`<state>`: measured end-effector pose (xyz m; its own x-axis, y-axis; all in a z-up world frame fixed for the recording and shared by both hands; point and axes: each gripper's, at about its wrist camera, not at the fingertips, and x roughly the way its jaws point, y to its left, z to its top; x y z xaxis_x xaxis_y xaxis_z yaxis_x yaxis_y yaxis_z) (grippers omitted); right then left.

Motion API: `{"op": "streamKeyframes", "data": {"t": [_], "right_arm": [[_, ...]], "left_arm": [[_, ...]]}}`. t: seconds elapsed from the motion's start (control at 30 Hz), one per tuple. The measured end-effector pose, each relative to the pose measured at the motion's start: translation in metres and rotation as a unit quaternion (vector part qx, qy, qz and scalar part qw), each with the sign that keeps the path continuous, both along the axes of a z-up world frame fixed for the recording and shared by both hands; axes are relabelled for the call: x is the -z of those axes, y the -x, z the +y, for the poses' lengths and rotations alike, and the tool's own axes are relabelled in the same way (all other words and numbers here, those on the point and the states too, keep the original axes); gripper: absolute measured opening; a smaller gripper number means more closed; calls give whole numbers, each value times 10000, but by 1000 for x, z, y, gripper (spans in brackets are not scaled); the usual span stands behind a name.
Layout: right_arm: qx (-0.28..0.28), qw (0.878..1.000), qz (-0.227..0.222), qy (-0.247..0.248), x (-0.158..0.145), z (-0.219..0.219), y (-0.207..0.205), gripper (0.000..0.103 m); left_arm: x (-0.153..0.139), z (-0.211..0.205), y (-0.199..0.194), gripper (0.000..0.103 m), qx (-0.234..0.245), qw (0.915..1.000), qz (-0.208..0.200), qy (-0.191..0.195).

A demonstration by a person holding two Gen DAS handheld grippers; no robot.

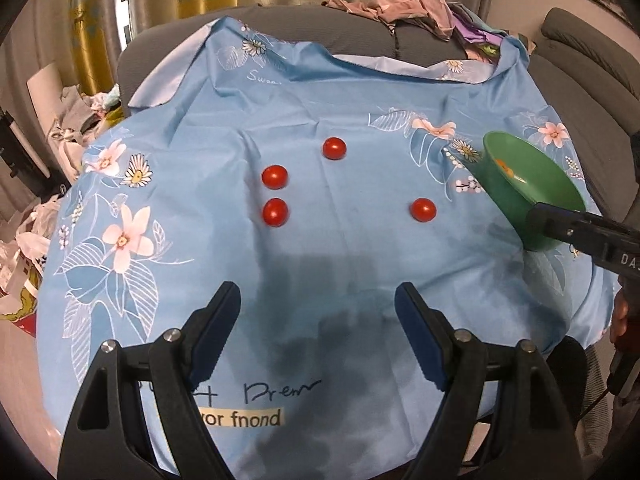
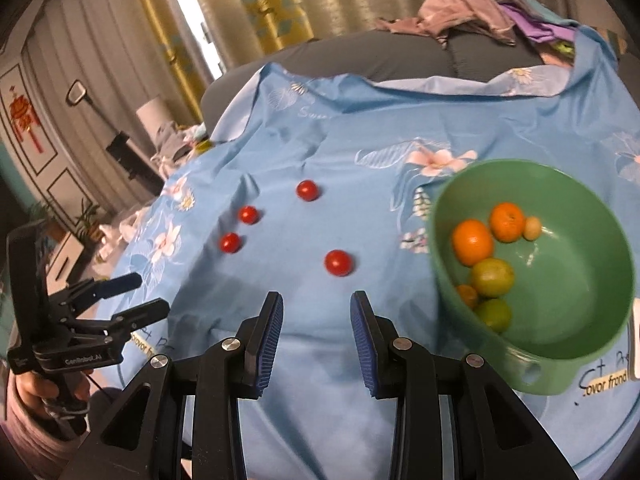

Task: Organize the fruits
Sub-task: 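Withdraw both grippers open from the bowl toward the cherry tomatoes, then grasp a cherry tomato with the left gripper while the right gripper grasps another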

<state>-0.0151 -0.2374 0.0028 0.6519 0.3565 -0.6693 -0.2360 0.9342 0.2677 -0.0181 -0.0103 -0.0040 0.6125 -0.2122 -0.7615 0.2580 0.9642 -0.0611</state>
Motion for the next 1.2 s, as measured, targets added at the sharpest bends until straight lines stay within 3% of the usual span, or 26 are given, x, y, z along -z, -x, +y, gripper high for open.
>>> {"op": "streamKeyframes", "data": {"t": [0.17, 0.37, 0.7, 1.2], "right_arm": [[-86, 9998, 115, 101, 5, 13, -6, 35], [-109, 9993, 276, 212, 14, 24, -17, 35], [16, 9976, 409, 554, 30, 30, -39, 35], [-8, 9939, 773, 792, 65, 30, -96, 35]], "left_arm": [[4, 7, -2, 80, 16, 10000, -23, 56], [7, 22, -9, 80, 101, 9983, 31, 581], [15, 33, -26, 79, 133, 9968, 118, 776], [22, 23, -64, 74, 343, 9975, 229, 573]]}}
